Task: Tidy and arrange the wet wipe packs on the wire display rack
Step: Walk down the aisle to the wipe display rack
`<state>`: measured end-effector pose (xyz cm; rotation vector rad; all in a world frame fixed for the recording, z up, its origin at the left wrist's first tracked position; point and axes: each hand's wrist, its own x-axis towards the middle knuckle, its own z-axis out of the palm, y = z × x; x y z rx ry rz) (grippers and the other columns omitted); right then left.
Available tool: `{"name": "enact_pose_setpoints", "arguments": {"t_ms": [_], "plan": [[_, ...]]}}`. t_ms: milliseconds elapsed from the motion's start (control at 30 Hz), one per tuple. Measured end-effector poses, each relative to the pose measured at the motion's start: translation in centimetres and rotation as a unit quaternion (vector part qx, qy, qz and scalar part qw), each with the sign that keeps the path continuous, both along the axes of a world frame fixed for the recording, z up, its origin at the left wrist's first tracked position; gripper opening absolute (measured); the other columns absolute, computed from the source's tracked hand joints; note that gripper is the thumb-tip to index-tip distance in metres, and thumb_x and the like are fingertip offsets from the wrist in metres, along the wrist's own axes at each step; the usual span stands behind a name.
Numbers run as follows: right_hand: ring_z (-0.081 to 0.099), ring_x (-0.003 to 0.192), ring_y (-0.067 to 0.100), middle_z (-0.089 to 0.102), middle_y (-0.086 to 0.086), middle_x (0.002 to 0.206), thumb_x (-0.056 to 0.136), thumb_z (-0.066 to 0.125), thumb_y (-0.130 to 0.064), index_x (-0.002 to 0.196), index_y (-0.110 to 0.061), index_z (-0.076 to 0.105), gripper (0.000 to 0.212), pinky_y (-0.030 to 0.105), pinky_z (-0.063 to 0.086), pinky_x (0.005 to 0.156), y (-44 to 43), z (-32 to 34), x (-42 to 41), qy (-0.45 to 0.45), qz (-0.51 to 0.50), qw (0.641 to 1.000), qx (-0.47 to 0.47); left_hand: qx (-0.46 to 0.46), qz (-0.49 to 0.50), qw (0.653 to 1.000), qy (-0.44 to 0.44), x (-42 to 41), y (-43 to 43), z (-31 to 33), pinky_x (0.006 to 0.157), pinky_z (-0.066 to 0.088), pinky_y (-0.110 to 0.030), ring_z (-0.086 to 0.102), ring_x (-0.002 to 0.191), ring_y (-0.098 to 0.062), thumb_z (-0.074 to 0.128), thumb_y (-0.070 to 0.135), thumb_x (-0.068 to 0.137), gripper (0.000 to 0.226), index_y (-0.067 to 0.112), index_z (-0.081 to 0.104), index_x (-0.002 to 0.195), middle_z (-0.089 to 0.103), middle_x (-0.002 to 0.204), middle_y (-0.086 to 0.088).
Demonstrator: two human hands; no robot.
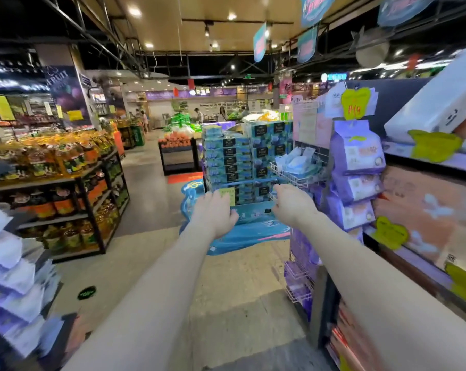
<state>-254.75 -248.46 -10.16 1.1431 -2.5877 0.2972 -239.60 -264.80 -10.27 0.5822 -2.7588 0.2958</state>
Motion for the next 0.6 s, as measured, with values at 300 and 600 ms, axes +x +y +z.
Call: {"name": "enact_pose_setpoints", "arguments": {"t_ms": [300,600], "plan": [[0.058,0.114,0.034,0.062,0.014,0.125,0.094,0.054,-0.024,0.119,-0.007,0.057,0.03,0.043,0.052,0.092,-10.9,-1.3,-14.1,0.01,-0.064,0.998,0.015,0.011,-0.044,0.999,-0.003,-16.1,-13.5,-1.0,0.098,0.046,-0.046,0.055,0.118,-0.034,0.042,0.043,0.101,0.044,0.012,0.053,0.13,0.058,0.127,-0.013],[0.06,0.113,0.037,0.058,0.017,0.126,0.093,0.054,-0.023,0.12,-0.006,0.054,0.032,0.04,0.047,0.082,-19.1,-2.2,-27.4,-0.049,-0.219,0.975,0.0,0.008,-0.172,0.985,-0.024,-34.8,-24.0,-1.9,0.086,0.045,-0.044,0.057,0.111,-0.035,0.041,0.044,0.103,0.043,0.011,0.052,0.128,0.057,0.123,-0.015]]}}
